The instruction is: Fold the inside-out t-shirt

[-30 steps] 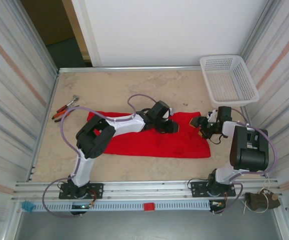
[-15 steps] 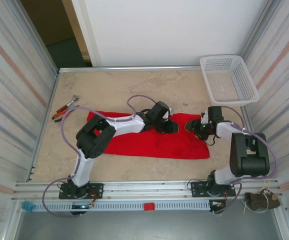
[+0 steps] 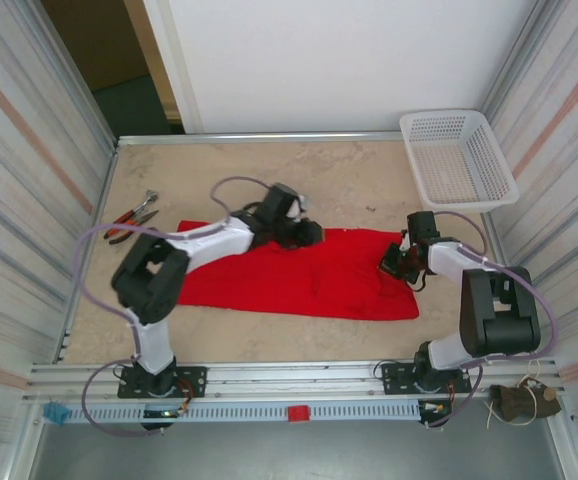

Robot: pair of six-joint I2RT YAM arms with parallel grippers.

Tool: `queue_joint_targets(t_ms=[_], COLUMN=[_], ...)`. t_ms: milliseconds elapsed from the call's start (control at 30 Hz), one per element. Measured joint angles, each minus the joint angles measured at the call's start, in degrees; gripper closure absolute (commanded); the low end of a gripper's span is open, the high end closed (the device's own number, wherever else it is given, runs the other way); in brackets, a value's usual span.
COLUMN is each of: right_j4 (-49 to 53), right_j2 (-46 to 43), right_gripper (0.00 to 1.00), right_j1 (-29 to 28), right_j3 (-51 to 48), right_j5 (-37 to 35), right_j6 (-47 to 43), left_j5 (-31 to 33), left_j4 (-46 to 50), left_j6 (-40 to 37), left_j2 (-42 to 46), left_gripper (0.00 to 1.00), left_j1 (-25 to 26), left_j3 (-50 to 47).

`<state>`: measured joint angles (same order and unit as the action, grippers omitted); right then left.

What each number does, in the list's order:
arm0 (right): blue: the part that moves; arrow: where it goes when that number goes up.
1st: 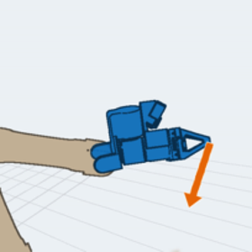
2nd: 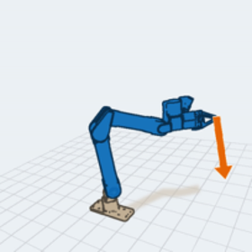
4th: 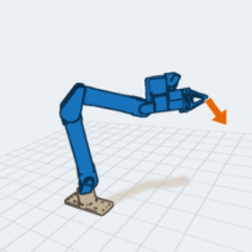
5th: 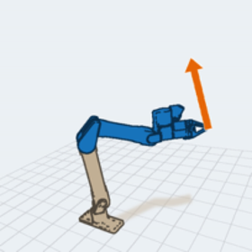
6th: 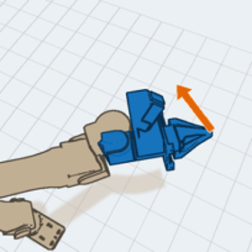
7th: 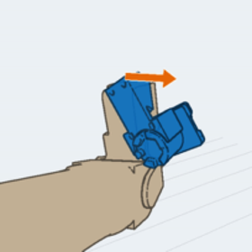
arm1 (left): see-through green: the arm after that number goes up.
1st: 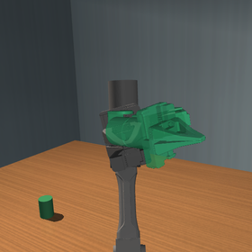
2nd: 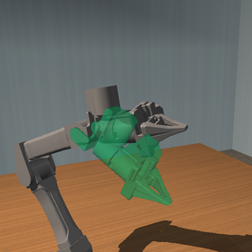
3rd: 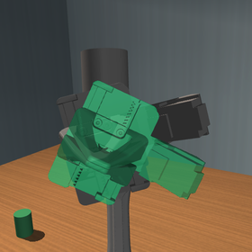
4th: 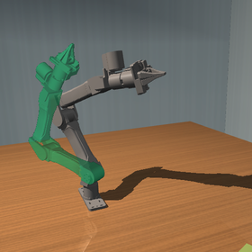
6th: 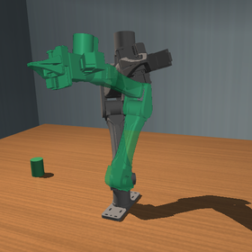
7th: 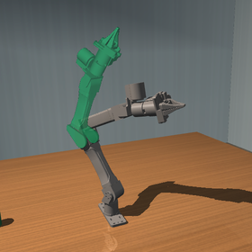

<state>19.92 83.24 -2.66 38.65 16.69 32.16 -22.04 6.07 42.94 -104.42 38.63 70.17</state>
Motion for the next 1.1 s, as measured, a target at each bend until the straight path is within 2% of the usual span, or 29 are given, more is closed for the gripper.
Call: queue_joint_targets(t_ms=[200, 367, 533, 767, 933, 1100], right_j4=[5.4, 8.0, 11.3, 14.8, 16.5, 19.3], right_j2=[-6.7, -6.9, -6.9, -6.9, -8.1, -11.4], right_gripper=[1.00, 1.00, 1.00, 1.00, 1.00, 1.00], right_j1=[6.0, 10.0, 12.6, 13.8, 12.0, 6.8], right_j3=[2.0, 4.2, 5.9, 11.3, 13.5, 15.0], right_j5=[-0.5, -0.7, -1.6, -1.8, -1.7, -2.6], right_j6=[-0.2, -1.5, -2.5, -2.9, -2.9, -2.6], left_j5=[4.1, 5.7, 5.8, 7.3, 8.1, 9.2], left_j4=[7.4, 11.2, 11.7, 7.3, 4.3, 7.1], left_j6=[-6.8, -10.2, -9.9, -5.0, -1.4, -1.4], left_j2=[11.8, 12.5, 11.8, 11.8, 11.8, 13.7], left_gripper=[0.69, 0.70, 0.70, 0.70, 0.70, 0.66], left_j1=[-12.5, -16.9, -14.6, -6.2, -2.4, -3.5], left_j3=[-5.1, -11.6, -16.9, -23.5, -24.2, -22.3])
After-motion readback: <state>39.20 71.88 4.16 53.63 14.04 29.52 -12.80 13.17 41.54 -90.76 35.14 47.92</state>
